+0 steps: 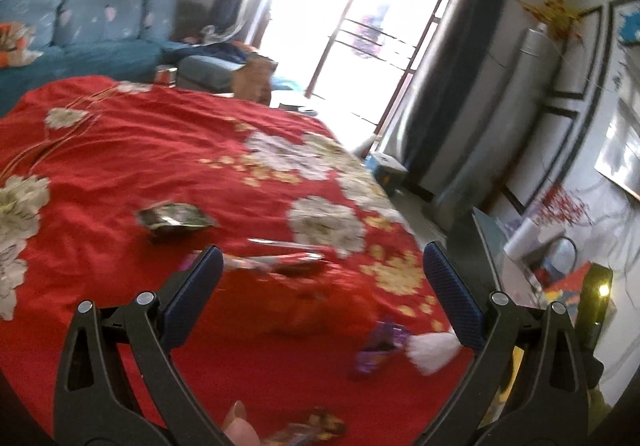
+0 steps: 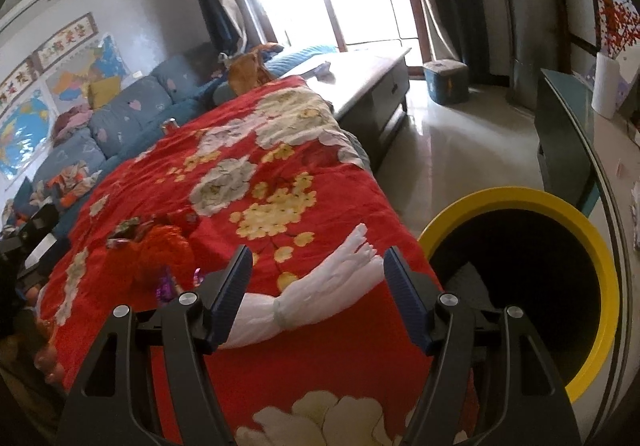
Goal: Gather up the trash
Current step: 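Move both tools back over the remaining trash on the bedspread, then grasp a dark candy wrapper with the left tool while the right tool grasps a white foam net, then carry the dark wrapper and foam net in both tools over the yellow-rimmed bin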
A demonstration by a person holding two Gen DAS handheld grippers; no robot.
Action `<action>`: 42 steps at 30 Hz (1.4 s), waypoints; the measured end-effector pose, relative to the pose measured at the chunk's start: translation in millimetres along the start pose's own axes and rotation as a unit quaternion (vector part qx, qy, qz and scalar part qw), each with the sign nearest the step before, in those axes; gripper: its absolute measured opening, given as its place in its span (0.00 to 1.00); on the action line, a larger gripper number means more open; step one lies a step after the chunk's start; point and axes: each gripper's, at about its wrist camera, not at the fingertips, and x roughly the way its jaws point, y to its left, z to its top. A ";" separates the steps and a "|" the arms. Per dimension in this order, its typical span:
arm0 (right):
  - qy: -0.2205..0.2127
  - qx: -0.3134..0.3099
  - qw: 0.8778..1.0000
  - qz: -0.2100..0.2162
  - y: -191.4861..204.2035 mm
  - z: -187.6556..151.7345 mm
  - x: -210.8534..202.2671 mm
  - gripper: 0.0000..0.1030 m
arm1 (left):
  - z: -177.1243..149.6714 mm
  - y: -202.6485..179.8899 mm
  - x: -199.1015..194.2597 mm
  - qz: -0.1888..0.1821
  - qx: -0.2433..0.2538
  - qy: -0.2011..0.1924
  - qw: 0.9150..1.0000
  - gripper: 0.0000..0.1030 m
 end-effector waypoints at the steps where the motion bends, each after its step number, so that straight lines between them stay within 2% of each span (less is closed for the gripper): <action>1: 0.004 0.005 1.000 -0.004 -1.9 -0.3 3.9 0.64 | 0.7 7.9 0.9 0.006 -0.008 0.001 1.000 0.89; 8: 0.026 0.037 0.999 -0.007 -14.0 -5.3 20.7 0.64 | 4.9 55.4 16.2 0.048 -0.056 0.017 0.997 0.89; 15: 0.036 0.049 0.998 0.005 -16.3 -11.0 26.8 0.63 | 12.3 97.7 40.7 0.055 -0.124 0.041 0.990 0.89; 16: 0.036 0.048 0.998 0.006 -16.2 -12.1 26.6 0.61 | 12.5 101.9 43.3 0.056 -0.133 0.043 0.989 0.88; 17: 0.037 0.047 0.998 0.008 -16.1 -12.8 26.6 0.57 | 13.3 107.5 48.2 0.053 -0.145 0.047 0.987 0.86; 21: 0.037 0.041 0.998 0.019 -14.8 -13.1 25.8 0.40 | 12.4 124.0 66.2 0.050 -0.188 0.067 0.979 0.68; 24: 0.038 0.033 0.998 0.024 -13.4 -14.5 22.7 0.34 | 8.7 135.3 74.3 0.051 -0.216 0.074 0.972 0.56; 26: 0.037 0.026 0.999 0.029 -12.4 -16.1 19.4 0.30 | 8.3 138.8 74.9 0.053 -0.223 0.069 0.971 0.46; 28: 0.037 0.021 0.999 0.032 -11.2 -16.7 17.3 0.21 | 7.9 142.1 76.5 0.057 -0.227 0.069 0.970 0.28; 30: 0.038 0.016 0.998 0.037 -10.8 -17.3 15.1 0.20 | 6.3 145.2 78.4 0.055 -0.234 0.072 0.968 0.19; 34: 0.038 0.009 0.998 0.043 -7.9 -18.0 9.3 0.18 | 3.5 146.5 76.0 0.047 -0.233 0.070 0.969 0.13; 42: 0.039 -0.015 0.997 0.065 6.6 -18.4 -0.7 0.18 | 4.4 136.0 51.8 0.036 -0.218 0.043 0.974 0.10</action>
